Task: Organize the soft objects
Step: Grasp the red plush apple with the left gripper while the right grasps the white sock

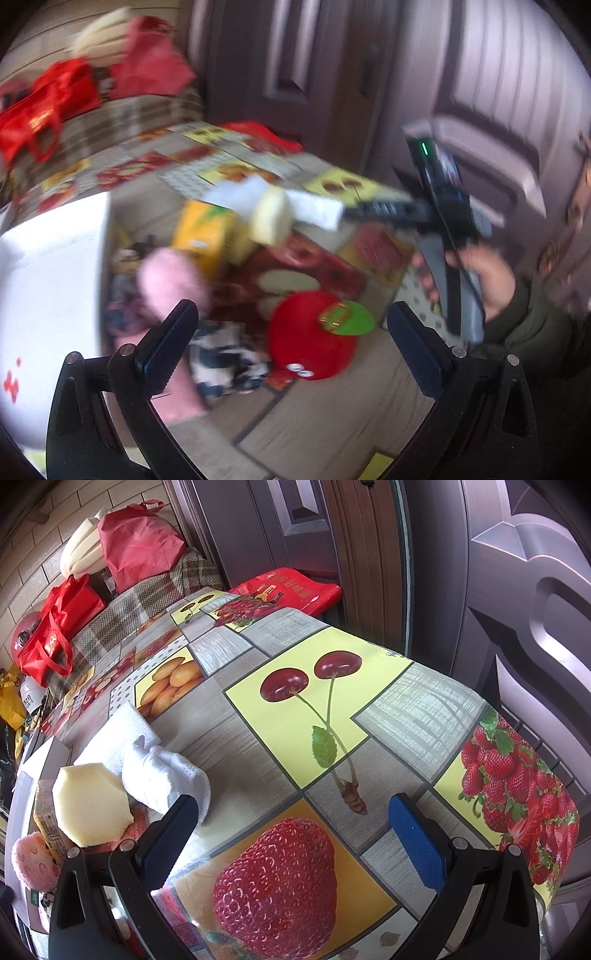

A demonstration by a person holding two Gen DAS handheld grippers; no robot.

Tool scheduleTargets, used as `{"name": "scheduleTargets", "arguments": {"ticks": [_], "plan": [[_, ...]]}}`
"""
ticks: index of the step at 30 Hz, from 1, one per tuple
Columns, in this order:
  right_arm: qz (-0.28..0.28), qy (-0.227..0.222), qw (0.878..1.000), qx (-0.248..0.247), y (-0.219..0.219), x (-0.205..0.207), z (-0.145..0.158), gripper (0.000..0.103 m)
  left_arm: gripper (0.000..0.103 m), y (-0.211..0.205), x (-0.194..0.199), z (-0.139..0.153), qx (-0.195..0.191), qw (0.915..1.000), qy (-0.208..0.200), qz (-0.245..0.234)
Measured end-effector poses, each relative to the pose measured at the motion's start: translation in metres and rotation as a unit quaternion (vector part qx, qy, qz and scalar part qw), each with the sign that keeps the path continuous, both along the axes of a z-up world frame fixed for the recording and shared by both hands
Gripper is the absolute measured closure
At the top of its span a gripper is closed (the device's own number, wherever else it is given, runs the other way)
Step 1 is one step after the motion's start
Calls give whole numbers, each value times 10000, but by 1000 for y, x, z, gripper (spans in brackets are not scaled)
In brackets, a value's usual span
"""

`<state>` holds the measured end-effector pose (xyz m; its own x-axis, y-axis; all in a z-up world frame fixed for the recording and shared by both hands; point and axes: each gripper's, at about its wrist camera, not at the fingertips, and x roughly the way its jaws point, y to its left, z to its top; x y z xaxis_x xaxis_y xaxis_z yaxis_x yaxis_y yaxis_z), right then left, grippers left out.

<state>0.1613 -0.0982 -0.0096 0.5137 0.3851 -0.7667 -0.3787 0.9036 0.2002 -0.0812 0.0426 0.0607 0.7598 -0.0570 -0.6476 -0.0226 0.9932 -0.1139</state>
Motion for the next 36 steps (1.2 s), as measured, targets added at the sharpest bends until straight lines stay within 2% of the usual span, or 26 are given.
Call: {"name": "scheduleTargets", "arguments": {"ticks": [2,5,7,8,9,11,12,14,15,17,19,21,22,23,24,25,28,31,33,36], "plan": [[6,-3,10000,13,0,0,0,0,1,-16,20,-15,295,9989,322,-192],[74,-25,9998,197,-4,-1,2,0,8,-22,29,-33,322,9969,618,-367],[384,-79,9970,663,-9,-4,6,0,16,-26,31,-40,383,9956,716,-470],[590,-150,9948,818,-9,-6,9,0,17,-27,30,-41,425,9951,739,-494],[984,-419,9909,812,-4,-11,17,0,17,-29,30,-42,458,9950,738,-488],[1544,-958,9818,560,8,-20,28,0,17,-27,29,-41,402,9955,710,-484],[1956,-1301,9715,313,18,-25,34,0,17,-25,28,-41,339,9959,686,-480],[2533,-1620,9534,-241,38,-31,32,0,17,-22,28,-40,253,9963,665,-479],[2825,-1591,9444,-553,51,-30,24,0,17,-22,29,-40,241,9963,665,-480],[3081,-1536,9349,-859,68,-26,12,0,20,-24,30,-40,248,9963,669,-482],[3164,-1530,9281,-1225,82,-21,2,0,31,-23,31,-41,245,9962,700,-450],[3222,-1638,9217,-1408,93,-22,-1,0,36,-22,31,-41,186,9964,699,-443],[3254,-1647,9193,-1481,97,-21,-4,3,36,-21,30,-41,147,9965,685,-448],[3314,-1639,9168,-1512,99,-19,-6,19,37,-21,30,-40,130,9966,680,-455],[3353,-1648,9157,-1479,98,-22,-5,33,38,-21,31,-40,123,9966,679,-461],[3385,-1669,9147,-1448,99,-24,-4,59,39,-22,30,-40,143,9966,672,-459],[3314,-1636,9189,-1379,92,-24,-2,59,43,-25,30,-39,213,9965,614,-524],[3045,-1660,9309,-1151,71,-26,6,60,44,-31,23,-34,415,9969,376,-554],[2800,-1762,9394,-902,56,-28,15,60,44,-34,18,-28,524,9970,150,-548],[2455,-1912,9503,-118,31,-35,33,60,44,-34,7,-18,625,9966,-323,-419]]}}
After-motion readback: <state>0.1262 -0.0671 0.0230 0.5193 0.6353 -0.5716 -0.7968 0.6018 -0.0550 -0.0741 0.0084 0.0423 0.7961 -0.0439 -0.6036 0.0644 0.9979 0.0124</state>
